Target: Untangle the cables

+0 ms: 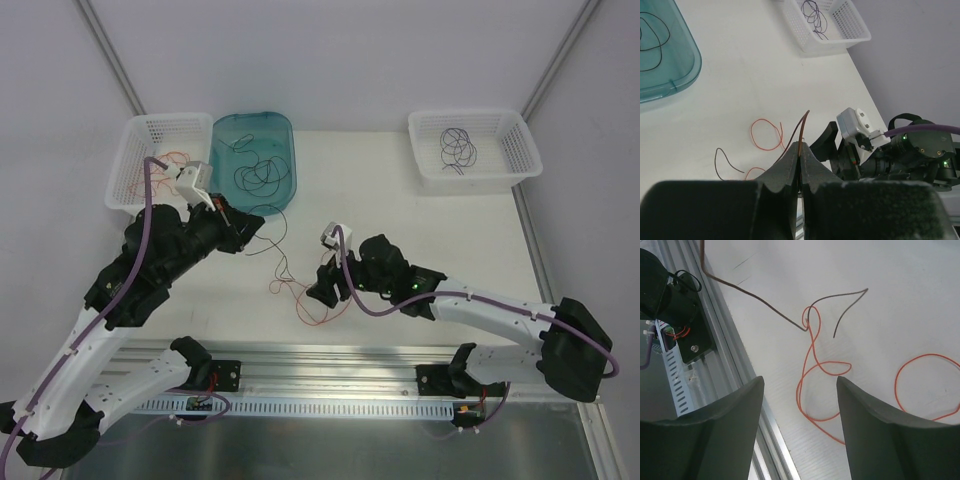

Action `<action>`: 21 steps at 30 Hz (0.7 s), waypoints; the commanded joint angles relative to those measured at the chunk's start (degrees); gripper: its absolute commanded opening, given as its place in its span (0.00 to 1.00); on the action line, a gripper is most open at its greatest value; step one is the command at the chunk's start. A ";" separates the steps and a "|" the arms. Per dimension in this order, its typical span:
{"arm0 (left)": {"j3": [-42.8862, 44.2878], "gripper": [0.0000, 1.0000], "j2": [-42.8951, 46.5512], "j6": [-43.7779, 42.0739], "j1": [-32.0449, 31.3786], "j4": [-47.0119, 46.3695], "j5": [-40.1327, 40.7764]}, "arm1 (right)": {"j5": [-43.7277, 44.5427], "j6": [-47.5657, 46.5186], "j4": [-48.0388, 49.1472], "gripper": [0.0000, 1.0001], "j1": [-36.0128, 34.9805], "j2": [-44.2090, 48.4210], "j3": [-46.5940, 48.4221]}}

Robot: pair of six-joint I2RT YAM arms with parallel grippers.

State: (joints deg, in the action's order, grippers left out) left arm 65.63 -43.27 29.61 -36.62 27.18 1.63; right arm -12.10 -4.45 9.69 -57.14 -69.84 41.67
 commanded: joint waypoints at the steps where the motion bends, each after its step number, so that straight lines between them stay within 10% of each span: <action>1: -0.15 0.01 0.20 1.59 0.59 -3.89 -2.76 | -2.66 -3.54 5.77 0.64 -0.77 -1.25 1.57; 21: -1.99 0.01 1.52 3.18 0.59 -4.94 -3.03 | -11.46 -3.55 13.33 0.57 -1.74 -17.51 11.41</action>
State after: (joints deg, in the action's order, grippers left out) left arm 63.83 -41.67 32.23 -36.62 25.08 0.03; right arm -20.36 -7.57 19.16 -58.52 -85.80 50.26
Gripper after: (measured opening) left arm 0.011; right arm 0.580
